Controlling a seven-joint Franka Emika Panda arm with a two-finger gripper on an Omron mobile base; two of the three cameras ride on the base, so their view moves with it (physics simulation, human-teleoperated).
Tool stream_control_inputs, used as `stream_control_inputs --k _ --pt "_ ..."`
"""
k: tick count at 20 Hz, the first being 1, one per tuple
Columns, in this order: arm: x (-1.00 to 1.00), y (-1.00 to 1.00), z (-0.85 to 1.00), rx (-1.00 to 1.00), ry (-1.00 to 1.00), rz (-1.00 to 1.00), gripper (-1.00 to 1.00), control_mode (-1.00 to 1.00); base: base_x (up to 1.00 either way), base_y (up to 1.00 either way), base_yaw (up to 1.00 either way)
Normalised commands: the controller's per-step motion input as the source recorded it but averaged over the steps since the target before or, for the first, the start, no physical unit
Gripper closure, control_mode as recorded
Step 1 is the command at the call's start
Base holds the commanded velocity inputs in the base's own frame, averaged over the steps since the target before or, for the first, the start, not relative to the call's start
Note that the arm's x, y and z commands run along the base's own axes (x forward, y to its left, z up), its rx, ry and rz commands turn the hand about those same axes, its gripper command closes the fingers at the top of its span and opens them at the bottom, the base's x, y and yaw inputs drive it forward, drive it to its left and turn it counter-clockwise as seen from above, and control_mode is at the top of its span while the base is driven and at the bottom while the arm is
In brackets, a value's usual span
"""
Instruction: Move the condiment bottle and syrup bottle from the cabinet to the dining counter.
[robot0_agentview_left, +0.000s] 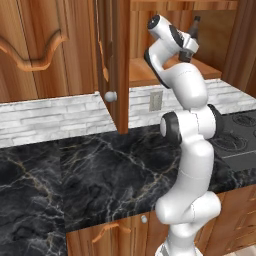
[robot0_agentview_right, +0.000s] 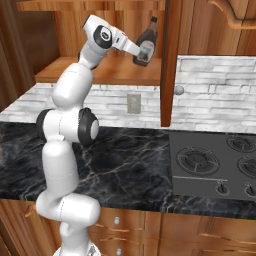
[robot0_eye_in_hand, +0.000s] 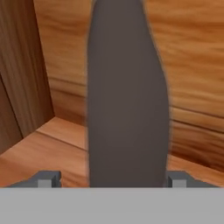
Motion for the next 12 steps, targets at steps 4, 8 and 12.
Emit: stream_control_inputs --k 4,8,12 --pt "0.00 -0.04 -0.33 0.00 -0.01 -0.06 1.00 -1.00 0.00 0.00 0.00" --pt "-0.05 -0.13 -0.56 0.00 -0.12 -0.05 1.00 -1.00 0.00 0.00 0.00" --pt "-0.28 -0.15 -0.81 -0.03 -0.24 -0.01 1.00 -1.00 0.00 0.00 0.00"
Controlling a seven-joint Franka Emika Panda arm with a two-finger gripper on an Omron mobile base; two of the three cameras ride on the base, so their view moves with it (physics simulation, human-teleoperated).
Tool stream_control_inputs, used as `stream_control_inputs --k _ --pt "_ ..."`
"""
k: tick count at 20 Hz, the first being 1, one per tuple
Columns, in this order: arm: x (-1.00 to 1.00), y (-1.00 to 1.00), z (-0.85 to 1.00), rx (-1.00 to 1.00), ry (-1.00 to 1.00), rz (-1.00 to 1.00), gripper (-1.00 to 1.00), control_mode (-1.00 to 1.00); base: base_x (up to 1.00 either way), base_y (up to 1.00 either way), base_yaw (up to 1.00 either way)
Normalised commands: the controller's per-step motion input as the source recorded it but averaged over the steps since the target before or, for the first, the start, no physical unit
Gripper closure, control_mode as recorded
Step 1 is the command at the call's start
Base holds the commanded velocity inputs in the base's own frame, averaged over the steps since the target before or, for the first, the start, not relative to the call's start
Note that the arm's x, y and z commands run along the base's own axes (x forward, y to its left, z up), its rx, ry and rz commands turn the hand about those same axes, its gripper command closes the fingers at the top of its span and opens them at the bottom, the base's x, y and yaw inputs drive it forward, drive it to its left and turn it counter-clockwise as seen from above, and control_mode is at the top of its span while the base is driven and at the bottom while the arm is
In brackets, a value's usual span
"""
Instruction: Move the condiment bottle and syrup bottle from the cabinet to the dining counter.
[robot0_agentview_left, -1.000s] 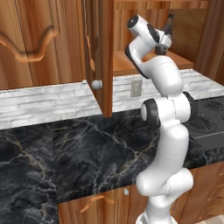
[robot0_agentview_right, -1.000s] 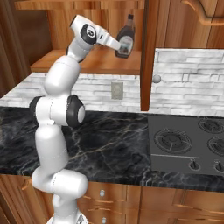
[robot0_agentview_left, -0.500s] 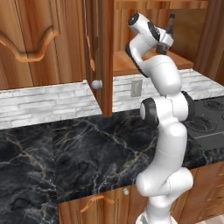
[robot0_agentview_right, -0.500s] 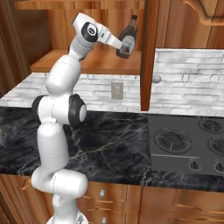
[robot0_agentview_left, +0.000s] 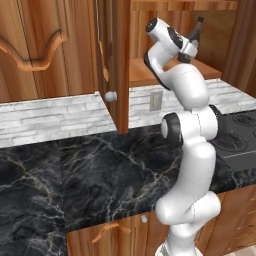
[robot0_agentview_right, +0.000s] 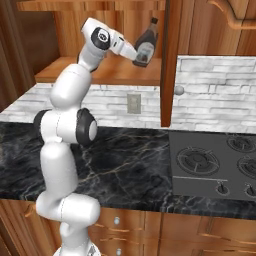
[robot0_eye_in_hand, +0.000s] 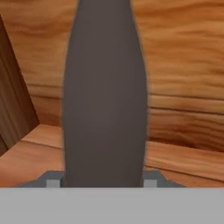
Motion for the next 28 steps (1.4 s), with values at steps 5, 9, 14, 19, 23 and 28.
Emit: stream_control_inputs --k 5,9,14,19,23,28 --pt "-0.52 -0.02 -0.73 -0.14 -0.31 0.06 1.00 -1.00 0.00 0.00 0.00" --pt "-0.63 -0.03 -0.28 -0.14 -0.23 0.21 1.00 -1.00 0.00 0.00 0.00" --pt "-0.66 -0.09 0.00 -0.07 -0.05 0.22 1.00 -1.00 0.00 0.00 0.00" --pt "-0.72 -0.11 -0.02 -0.10 0.00 0.25 1.00 -1.00 0.00 0.00 0.00" --pt "-0.81 -0.01 0.00 -0.10 0.00 0.25 1.00 -1.00 0.00 0.00 0.00" --pt "-0.84 0.00 0.00 -0.12 0.01 0.26 1.00 -1.00 0.00 0.00 0.00"
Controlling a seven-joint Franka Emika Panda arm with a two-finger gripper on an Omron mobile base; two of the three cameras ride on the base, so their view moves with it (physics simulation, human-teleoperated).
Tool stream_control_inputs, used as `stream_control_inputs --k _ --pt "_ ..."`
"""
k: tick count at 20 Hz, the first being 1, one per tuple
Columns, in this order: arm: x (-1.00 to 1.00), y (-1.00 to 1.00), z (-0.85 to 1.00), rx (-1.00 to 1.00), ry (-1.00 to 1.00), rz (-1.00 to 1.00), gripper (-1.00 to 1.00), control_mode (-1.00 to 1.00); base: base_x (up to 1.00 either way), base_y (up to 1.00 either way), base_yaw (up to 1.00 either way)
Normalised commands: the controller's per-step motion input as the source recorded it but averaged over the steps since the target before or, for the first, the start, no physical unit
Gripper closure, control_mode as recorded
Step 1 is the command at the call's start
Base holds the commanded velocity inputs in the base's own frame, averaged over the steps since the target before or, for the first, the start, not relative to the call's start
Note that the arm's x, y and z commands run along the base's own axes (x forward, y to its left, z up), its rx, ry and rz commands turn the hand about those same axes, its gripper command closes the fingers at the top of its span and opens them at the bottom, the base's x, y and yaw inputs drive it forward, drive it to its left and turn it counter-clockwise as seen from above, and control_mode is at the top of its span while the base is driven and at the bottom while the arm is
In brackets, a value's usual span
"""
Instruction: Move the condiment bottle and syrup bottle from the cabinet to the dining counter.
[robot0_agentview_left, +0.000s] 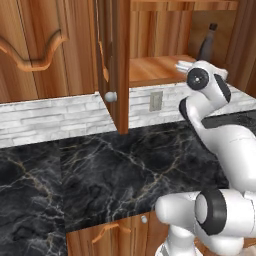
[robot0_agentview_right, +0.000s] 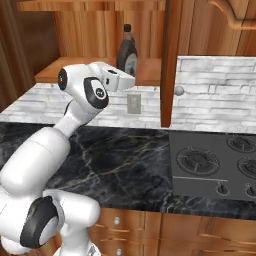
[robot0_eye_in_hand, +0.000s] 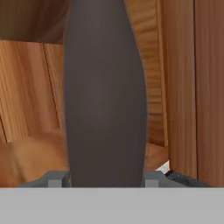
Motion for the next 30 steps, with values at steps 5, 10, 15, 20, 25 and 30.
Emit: stream_control_inputs --k 5,10,15,20,25,30 --pt "-0.92 0.00 0.00 -0.12 0.02 0.27 1.00 -1.00 0.00 0.00 0.00" --pt "-0.91 0.00 0.11 -0.11 0.02 0.29 1.00 -1.00 0.00 0.00 0.00" --pt "-0.92 0.00 0.20 -0.10 0.02 0.31 1.00 -1.00 0.00 0.00 0.00" --pt "-0.80 0.02 0.27 -0.07 0.07 0.26 1.00 -1.00 0.00 0.00 0.00" --pt "-0.53 0.14 0.21 -0.02 0.07 0.08 1.00 -1.00 0.00 0.00 0.00" --pt "-0.27 0.20 0.05 0.00 0.07 0.00 1.00 -1.00 0.00 0.00 0.00"
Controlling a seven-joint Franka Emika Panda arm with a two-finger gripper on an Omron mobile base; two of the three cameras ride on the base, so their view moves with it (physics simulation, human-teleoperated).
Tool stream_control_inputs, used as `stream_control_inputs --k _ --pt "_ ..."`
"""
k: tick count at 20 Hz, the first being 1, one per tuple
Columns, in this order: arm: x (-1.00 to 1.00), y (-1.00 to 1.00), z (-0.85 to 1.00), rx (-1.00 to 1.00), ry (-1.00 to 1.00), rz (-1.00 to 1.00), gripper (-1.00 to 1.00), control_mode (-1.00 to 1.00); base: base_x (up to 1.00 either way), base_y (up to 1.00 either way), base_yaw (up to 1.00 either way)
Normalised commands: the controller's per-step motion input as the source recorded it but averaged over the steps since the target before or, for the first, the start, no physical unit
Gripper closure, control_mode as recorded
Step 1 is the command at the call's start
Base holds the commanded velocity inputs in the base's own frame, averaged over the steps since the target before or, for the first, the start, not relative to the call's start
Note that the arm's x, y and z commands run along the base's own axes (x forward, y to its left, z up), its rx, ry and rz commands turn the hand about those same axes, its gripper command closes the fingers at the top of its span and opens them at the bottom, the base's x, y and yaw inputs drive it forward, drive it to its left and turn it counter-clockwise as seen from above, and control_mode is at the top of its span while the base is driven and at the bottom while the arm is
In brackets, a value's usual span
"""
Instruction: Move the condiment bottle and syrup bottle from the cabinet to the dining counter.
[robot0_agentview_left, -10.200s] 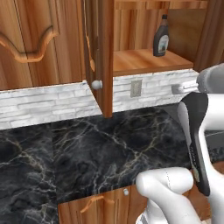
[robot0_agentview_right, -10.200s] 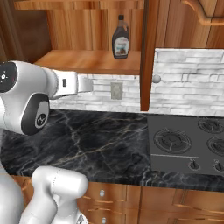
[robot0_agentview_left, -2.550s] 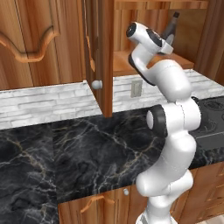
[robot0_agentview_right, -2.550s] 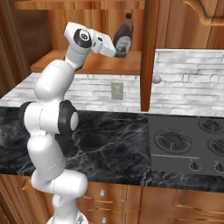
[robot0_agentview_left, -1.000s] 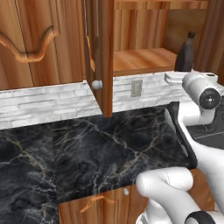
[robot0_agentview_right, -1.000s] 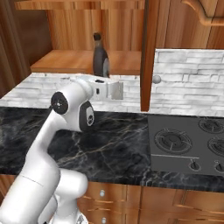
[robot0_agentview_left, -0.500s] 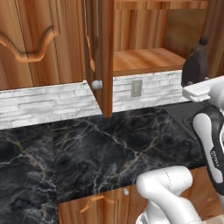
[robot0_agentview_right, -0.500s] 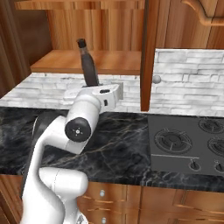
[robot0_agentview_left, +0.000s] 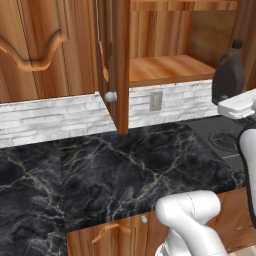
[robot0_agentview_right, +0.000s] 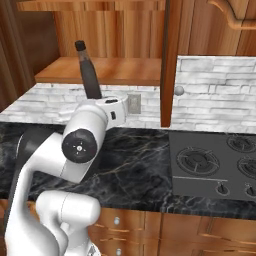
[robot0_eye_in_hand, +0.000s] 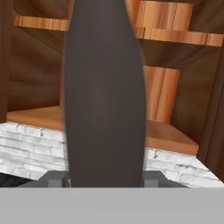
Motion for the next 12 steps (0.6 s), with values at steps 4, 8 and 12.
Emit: stream_control_inputs --k 4,8,12 --pt "-0.06 0.12 -0.06 0.00 0.01 -0.07 1.00 -1.00 0.00 0.00 0.00" --pt "-0.23 0.00 0.00 0.00 -0.02 -0.12 1.00 -1.00 0.00 0.00 0.00" --pt "-0.31 0.00 0.00 0.01 -0.05 -0.15 1.00 -1.00 0.00 0.00 0.00"
